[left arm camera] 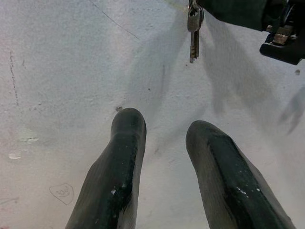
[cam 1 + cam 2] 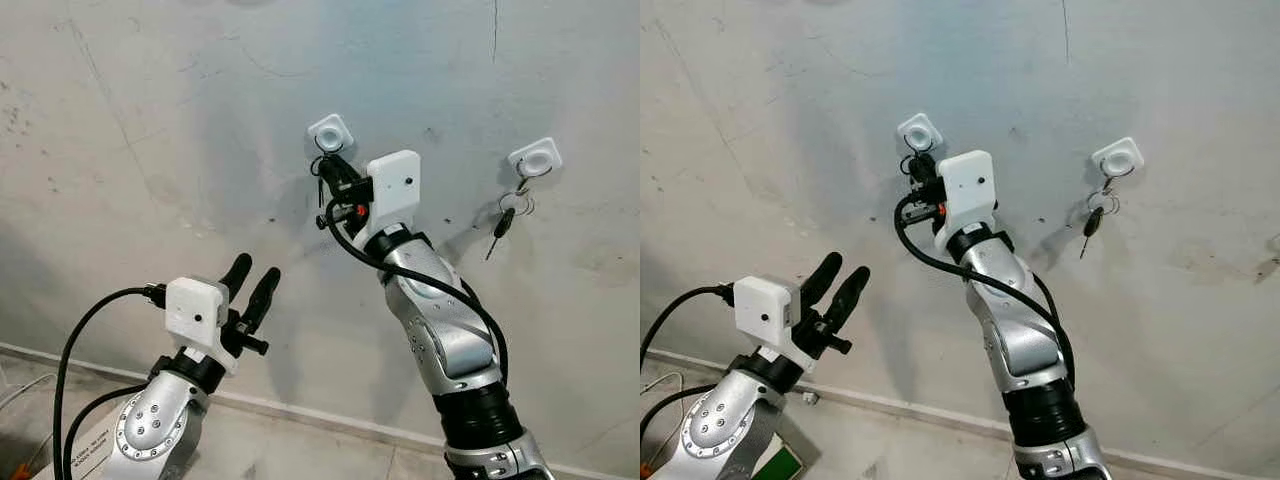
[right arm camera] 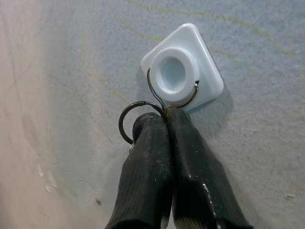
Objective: Hang keys on a hook
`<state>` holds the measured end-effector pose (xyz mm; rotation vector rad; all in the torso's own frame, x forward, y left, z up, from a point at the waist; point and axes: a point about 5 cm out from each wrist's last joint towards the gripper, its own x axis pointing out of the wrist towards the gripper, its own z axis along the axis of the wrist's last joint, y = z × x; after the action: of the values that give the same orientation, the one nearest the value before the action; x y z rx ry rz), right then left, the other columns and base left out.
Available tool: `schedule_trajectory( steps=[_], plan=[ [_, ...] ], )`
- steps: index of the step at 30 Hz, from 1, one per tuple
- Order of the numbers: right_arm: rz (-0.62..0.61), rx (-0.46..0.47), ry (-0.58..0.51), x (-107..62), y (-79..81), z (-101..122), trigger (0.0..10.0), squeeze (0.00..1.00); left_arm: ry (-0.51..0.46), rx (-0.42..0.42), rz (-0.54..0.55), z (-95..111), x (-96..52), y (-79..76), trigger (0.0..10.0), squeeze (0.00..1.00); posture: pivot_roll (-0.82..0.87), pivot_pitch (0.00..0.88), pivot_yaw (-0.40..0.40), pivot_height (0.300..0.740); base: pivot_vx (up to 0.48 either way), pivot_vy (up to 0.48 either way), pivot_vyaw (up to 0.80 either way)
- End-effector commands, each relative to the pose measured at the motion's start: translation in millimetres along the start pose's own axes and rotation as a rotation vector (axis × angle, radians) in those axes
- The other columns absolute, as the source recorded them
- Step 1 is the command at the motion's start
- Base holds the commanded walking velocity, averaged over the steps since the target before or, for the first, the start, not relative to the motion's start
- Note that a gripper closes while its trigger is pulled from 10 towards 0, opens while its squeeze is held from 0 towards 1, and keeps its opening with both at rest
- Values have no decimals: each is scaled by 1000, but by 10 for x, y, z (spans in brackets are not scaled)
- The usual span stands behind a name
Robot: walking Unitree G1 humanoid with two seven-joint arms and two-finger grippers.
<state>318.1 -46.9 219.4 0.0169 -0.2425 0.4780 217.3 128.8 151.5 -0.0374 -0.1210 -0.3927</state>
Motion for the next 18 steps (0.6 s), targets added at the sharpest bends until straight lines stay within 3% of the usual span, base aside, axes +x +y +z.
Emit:
schedule_trajectory(
  steps=[1,18],
  plan=[
    [-30,-7,35,27,-33,-35,10000,0,11,10,-5,-3,3,5,10000,0,52,0,52,740,0,0,0],
    [-117,-32,99,-69,-223,-118,10000,0,18,8,-6,-24,7,1,10000,0,47,0,52,740,0,0,0]
  ],
)
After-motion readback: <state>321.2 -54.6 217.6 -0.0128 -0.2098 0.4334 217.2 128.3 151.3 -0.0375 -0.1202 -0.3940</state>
